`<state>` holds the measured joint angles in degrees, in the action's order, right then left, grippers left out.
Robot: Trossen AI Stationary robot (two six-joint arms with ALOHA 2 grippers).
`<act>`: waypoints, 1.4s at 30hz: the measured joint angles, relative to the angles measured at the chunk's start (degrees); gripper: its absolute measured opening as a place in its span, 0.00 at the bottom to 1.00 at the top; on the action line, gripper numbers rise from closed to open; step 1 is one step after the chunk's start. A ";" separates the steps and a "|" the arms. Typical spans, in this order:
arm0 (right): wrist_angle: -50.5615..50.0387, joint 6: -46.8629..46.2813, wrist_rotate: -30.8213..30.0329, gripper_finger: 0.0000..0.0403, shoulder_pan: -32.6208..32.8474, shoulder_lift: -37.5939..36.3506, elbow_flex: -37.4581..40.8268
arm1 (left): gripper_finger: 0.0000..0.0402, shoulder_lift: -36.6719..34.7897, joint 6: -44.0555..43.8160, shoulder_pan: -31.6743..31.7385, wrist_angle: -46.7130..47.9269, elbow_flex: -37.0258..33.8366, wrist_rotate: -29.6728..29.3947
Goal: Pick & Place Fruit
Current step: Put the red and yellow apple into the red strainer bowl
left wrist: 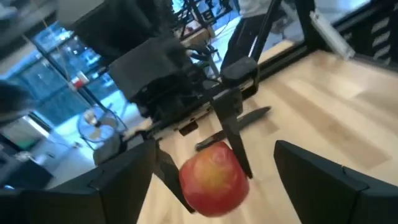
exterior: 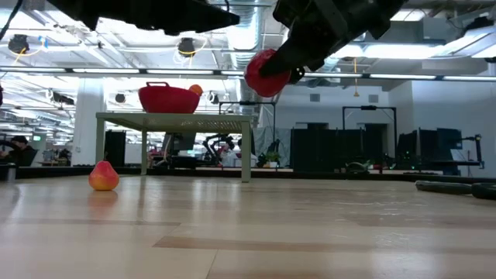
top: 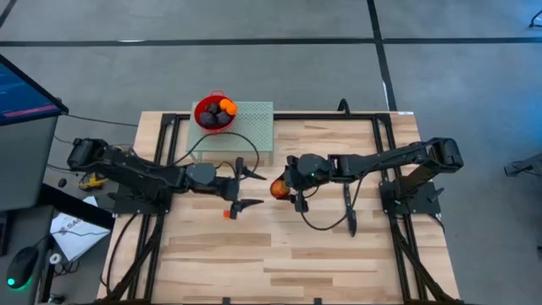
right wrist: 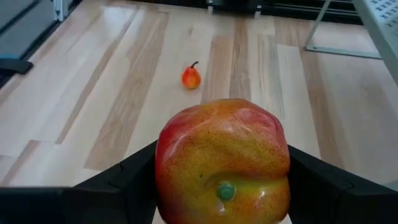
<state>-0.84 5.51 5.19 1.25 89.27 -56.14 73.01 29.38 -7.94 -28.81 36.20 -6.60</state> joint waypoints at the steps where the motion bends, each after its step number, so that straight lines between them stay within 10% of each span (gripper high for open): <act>1: 0.00 -0.18 1.05 0.66 -0.45 0.00 0.00 | 0.82 0.73 1.73 -0.05 0.03 0.43 0.00; 17: 5.27 -2.74 17.51 0.66 -6.31 3.21 -0.13 | 0.86 8.83 15.12 -0.17 -8.06 0.99 -2.12; 28: 6.06 -2.70 6.89 0.66 -5.67 10.65 -2.06 | 0.90 8.59 -8.23 0.20 -2.15 1.21 -5.16; 42: -18.15 -3.51 3.75 0.66 -0.41 26.07 -16.19 | 0.84 8.59 -22.99 -0.02 0.60 -3.27 -8.75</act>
<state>-18.99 2.00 8.94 0.84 115.35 -72.33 81.60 6.39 -7.97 -28.22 32.93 -15.35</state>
